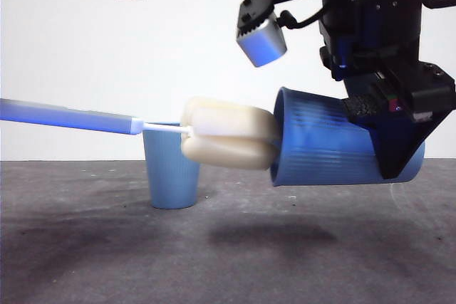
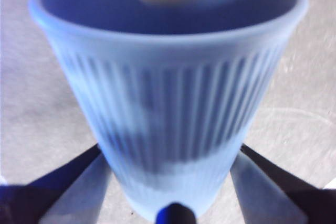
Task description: Pick up the cup brush,pick up the cup,insert the brush into the cup,clean the cup,put the cup brush back,put the cup back to the fixed position on the table
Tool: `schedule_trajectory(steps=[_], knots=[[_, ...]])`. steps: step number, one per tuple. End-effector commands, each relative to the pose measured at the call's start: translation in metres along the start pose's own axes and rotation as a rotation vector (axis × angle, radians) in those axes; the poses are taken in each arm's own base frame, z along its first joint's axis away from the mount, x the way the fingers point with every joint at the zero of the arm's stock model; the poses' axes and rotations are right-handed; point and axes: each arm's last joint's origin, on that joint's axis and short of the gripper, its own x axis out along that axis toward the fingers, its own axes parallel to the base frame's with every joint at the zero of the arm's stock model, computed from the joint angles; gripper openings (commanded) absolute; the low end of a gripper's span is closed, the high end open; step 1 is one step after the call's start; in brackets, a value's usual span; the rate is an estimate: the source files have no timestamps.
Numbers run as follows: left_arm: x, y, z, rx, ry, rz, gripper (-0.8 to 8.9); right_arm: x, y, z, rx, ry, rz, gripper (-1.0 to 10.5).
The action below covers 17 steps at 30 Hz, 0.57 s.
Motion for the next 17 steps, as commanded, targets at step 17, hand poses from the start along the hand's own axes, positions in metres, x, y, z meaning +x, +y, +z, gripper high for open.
schedule_trajectory(steps=[17], knots=[[0.036, -0.011, 0.046, 0.116, -0.047, -0.061, -0.09, -0.01, 0.011, 0.015, -0.038, -0.105, 0.0, -0.1]])
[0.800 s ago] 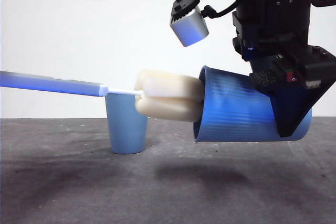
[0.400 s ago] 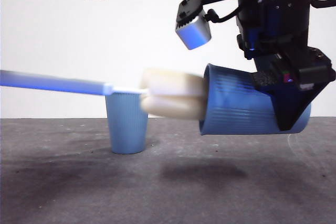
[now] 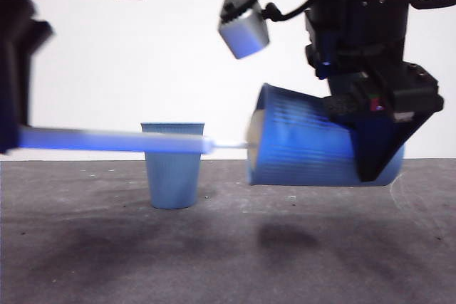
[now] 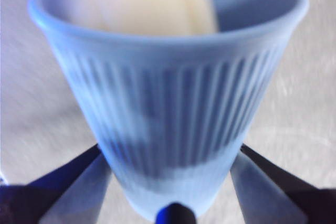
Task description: Pick up the cup brush,pick up the cup,insert the brush into the cup,clean the cup,put the cup brush back,put the cup back to the fixed position on the table
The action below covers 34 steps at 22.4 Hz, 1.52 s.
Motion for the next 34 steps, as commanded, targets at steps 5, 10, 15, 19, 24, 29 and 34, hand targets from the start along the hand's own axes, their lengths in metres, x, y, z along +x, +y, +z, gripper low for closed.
schedule_trajectory(steps=[5, 10, 15, 19, 24, 29, 34], knots=[[0.013, -0.004, 0.013, 0.043, -0.022, -0.008, -0.09, -0.005, 0.007, 0.01, -0.02, -0.057, -0.016, -0.1], [0.013, -0.003, 0.016, 0.041, -0.045, -0.001, -0.09, -0.007, 0.009, 0.012, -0.028, -0.063, -0.016, -0.1], [0.013, -0.001, 0.009, 0.011, 0.014, 0.001, -0.09, -0.007, 0.01, 0.01, -0.012, -0.046, -0.011, -0.1], [0.01, 0.009, 0.001, -0.077, 0.054, 0.053, -0.09, -0.007, 0.011, 0.008, 0.041, -0.03, -0.005, -0.1], [-0.005, 0.017, -0.014, -0.139, 0.035, 0.075, -0.09, -0.005, 0.008, 0.007, 0.116, -0.022, -0.004, -0.1], [-0.025, 0.018, -0.032, -0.202, 0.002, 0.099, -0.09, -0.005, 0.0, 0.0, 0.226, -0.018, -0.014, -0.1], [-0.045, 0.013, -0.046, -0.258, -0.065, 0.164, -0.09, -0.016, -0.015, -0.018, 0.42, -0.055, -0.038, -0.1]])
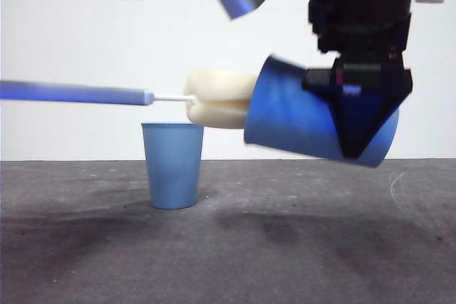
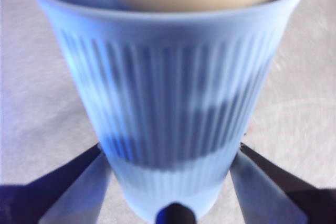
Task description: Pick up the cup brush,pick up the cup,insert the brush into the cup,clean the cup,put the cup brush back,put the cup back to the fixed position on the table
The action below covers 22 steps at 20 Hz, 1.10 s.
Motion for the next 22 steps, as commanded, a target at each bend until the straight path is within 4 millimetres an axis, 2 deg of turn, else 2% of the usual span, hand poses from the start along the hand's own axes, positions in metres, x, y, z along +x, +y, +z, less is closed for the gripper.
schedule_trajectory(steps=[1, 5, 11, 13, 17, 22], knots=[[-0.007, 0.002, -0.005, -0.076, -0.027, 0.072, -0.09, -0.007, -0.01, -0.006, 0.129, -0.026, -0.013, -0.1], [-0.022, 0.004, -0.013, -0.186, -0.128, 0.146, -0.09, -0.02, -0.026, -0.019, 0.286, -0.073, -0.032, -0.1], [-0.056, 0.018, -0.014, -0.547, -0.537, 0.201, -0.09, -0.041, -0.038, -0.03, 0.49, -0.189, -0.039, -0.1], [-0.059, 0.028, -0.018, -0.635, -0.569, 0.23, -0.09, -0.051, -0.042, -0.035, 0.563, -0.255, -0.032, -0.1], [-0.04, 0.058, -0.025, -0.768, -0.578, 0.166, -0.09, -0.075, -0.054, -0.045, 0.671, -0.436, -0.018, -0.1], [0.001, 0.099, -0.026, -0.906, -0.514, 0.046, -0.09, -0.099, -0.063, -0.059, 0.745, -0.613, 0.009, -0.1]])
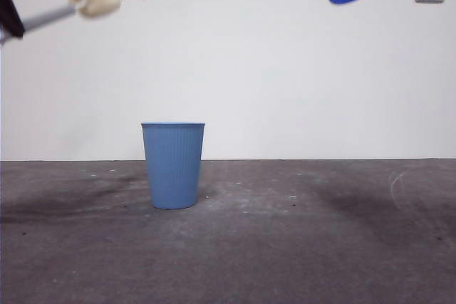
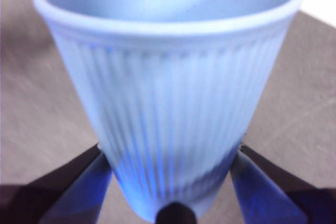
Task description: Pick up the cup brush,pick up the cup,insert the brush into the cup,clean the cup,put the cup brush back,put the cup back to the fixed position on the table
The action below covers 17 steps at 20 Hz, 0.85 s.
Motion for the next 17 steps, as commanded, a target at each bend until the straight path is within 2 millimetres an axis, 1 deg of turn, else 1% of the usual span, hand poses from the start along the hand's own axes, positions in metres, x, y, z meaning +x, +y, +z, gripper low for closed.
schedule_trajectory(steps=[1, 4, 6, 10, 12, 13, 17], knots=[[0.021, 0.007, 0.001, -0.03, 0.05, 0.004, -0.09, -0.007, -0.002, 0.004, 0.042, -0.05, 0.036, -0.1], [0.056, 0.013, 0.001, -0.045, 0.134, 0.016, -0.09, -0.009, -0.003, 0.006, 0.058, -0.078, 0.059, -0.1], [0.079, 0.013, -0.002, -0.054, 0.196, 0.02, -0.09, -0.009, -0.003, 0.006, 0.058, -0.077, 0.059, -0.1], [0.116, 0.018, -0.012, -0.077, 0.298, 0.041, -0.09, -0.009, -0.003, 0.006, 0.059, -0.078, 0.054, -0.1], [0.129, 0.017, -0.018, -0.083, 0.33, 0.108, -0.09, -0.009, -0.003, 0.006, 0.059, -0.078, 0.051, -0.1], [0.135, 0.018, -0.02, -0.084, 0.346, 0.113, -0.09, -0.009, -0.003, 0.006, 0.059, -0.077, 0.051, -0.1], [0.149, 0.02, -0.028, -0.097, 0.389, 0.18, -0.09, -0.009, -0.003, 0.006, 0.059, -0.078, 0.051, -0.1]])
